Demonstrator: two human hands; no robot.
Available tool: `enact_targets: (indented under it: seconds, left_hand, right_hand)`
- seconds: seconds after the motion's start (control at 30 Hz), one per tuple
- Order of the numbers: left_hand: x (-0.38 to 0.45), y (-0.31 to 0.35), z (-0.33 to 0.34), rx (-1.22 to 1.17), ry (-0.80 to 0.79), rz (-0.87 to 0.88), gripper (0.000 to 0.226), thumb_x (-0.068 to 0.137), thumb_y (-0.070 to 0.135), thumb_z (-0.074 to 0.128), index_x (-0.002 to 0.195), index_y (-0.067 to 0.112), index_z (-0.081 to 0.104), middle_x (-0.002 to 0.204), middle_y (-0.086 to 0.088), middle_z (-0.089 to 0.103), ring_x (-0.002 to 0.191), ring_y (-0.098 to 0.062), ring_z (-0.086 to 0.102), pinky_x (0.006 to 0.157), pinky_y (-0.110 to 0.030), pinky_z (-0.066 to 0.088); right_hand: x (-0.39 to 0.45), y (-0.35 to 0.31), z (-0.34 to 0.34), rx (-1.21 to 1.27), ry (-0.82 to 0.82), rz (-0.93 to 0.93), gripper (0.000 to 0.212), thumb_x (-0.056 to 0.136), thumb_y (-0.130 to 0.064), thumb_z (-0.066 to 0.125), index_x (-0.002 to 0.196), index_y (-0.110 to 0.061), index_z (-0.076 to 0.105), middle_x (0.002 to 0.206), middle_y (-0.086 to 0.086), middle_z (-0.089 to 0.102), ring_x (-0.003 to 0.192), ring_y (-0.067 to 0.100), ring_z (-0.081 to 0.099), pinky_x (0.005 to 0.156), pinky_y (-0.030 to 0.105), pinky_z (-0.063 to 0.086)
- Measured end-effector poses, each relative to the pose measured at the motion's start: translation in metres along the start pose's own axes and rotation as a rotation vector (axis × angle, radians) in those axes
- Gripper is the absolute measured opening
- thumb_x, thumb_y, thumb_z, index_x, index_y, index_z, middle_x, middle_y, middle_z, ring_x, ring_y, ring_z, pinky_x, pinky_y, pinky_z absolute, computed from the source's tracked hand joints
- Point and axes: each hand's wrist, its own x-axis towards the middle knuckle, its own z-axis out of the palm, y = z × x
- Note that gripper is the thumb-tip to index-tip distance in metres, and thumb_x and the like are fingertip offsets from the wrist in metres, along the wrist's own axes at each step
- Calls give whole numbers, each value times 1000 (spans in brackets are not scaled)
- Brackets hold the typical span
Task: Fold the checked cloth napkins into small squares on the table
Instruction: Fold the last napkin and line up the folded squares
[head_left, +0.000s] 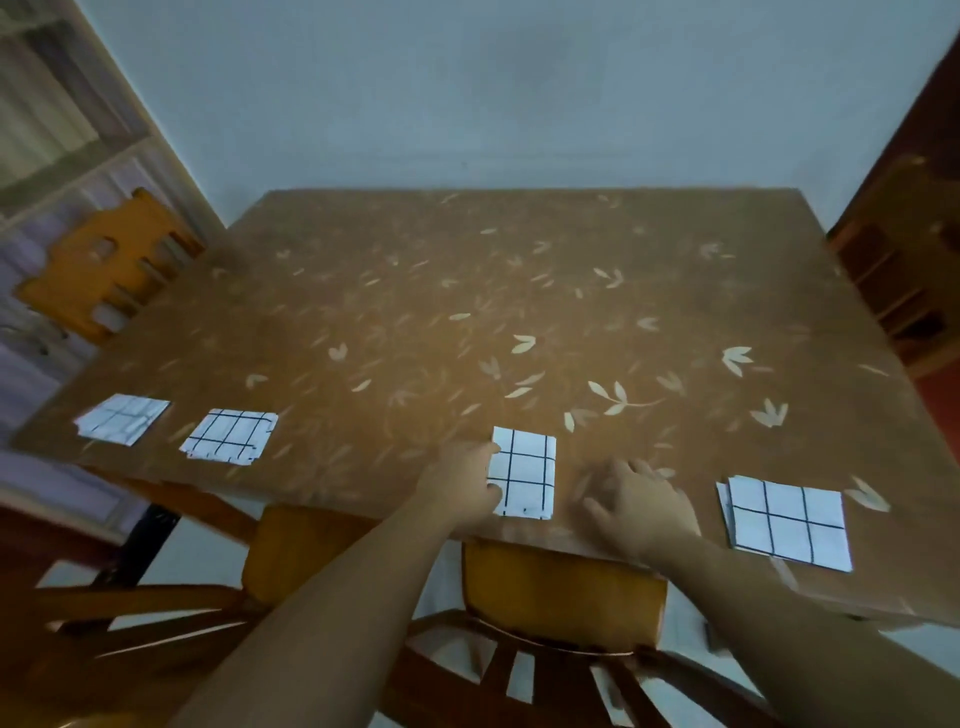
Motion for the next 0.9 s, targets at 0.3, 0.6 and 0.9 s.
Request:
enact_targets:
  seconds: [0.3, 0.6, 0.9]
  left_hand:
    - [57, -9, 16, 115, -104, 88, 69, 88, 28, 57, 149, 31, 27, 158, 4, 25, 143, -23, 24, 113, -48, 25]
    - [82, -33, 29, 55, -119, 73, 68, 83, 32, 65, 143, 31, 34, 140, -1, 43, 128, -29, 39, 100, -44, 40]
    - [51, -86, 19, -504, 43, -407, 11, 87, 21, 67, 98, 19, 69, 98, -1, 68, 83, -13, 54, 74, -24, 42]
  right_hand:
    - [18, -23, 43, 242, -169, 150, 31, 83, -54, 56, 94, -26, 51, 80, -5, 60, 76, 20, 62, 64, 32, 51]
    - [48, -37, 58, 374, -119, 275, 13, 77, -25, 65, 86, -24, 56, 72, -6, 61, 67, 16, 59, 54, 26, 41]
    - [56, -83, 65, 750, -5, 333, 24, 77, -20, 69, 99, -24, 60, 84, -12, 63, 72, -5, 52, 52, 11, 34]
